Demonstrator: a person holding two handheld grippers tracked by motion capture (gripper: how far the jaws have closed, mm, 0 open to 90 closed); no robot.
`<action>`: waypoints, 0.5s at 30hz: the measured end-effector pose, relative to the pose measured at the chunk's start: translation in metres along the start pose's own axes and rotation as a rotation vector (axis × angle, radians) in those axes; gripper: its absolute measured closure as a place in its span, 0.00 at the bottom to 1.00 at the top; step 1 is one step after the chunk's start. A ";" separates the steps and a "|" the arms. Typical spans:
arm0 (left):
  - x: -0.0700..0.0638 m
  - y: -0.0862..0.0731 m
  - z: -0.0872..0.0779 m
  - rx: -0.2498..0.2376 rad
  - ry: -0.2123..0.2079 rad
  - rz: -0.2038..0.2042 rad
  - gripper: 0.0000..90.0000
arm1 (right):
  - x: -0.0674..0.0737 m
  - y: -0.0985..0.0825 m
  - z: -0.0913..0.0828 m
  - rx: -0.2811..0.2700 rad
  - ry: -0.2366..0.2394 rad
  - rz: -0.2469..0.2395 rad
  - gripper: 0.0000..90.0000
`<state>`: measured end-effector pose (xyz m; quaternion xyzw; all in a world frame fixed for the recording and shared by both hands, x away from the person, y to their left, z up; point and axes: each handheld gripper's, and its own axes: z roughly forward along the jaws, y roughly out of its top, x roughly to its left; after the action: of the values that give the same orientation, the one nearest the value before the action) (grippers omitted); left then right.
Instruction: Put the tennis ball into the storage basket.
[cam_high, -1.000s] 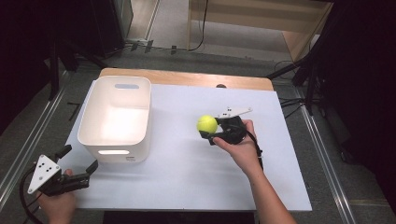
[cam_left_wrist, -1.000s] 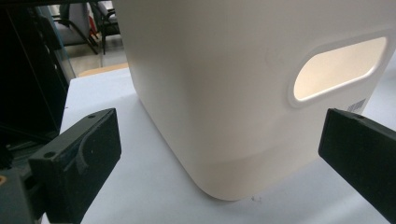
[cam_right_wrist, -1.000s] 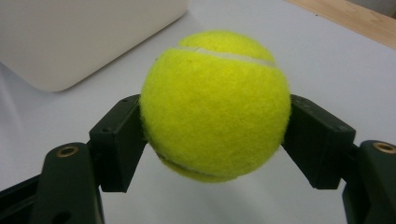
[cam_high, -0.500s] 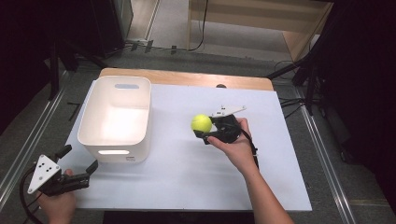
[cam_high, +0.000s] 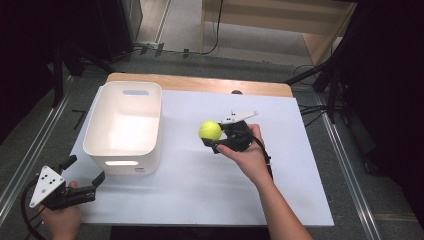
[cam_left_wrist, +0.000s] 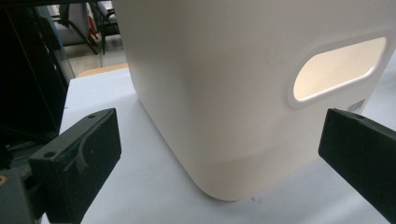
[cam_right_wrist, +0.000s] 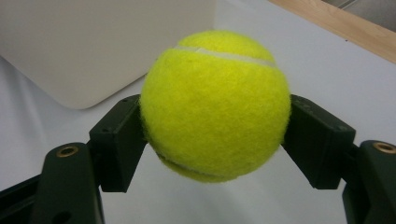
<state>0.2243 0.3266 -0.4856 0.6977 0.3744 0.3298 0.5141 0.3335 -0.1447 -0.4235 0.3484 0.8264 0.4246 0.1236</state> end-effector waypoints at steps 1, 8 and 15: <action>0.000 0.000 0.000 0.000 0.001 0.000 0.00 | 0.001 0.001 0.000 0.000 -0.001 0.002 0.28; 0.000 0.000 0.000 0.001 0.001 0.000 0.00 | 0.004 0.006 0.004 0.000 0.009 -0.006 0.28; 0.000 0.000 0.000 0.001 0.000 0.000 0.00 | 0.007 0.012 0.006 -0.007 0.028 -0.011 0.28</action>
<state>0.2242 0.3269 -0.4854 0.6980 0.3747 0.3297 0.5136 0.3367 -0.1314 -0.4167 0.3377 0.8284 0.4316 0.1157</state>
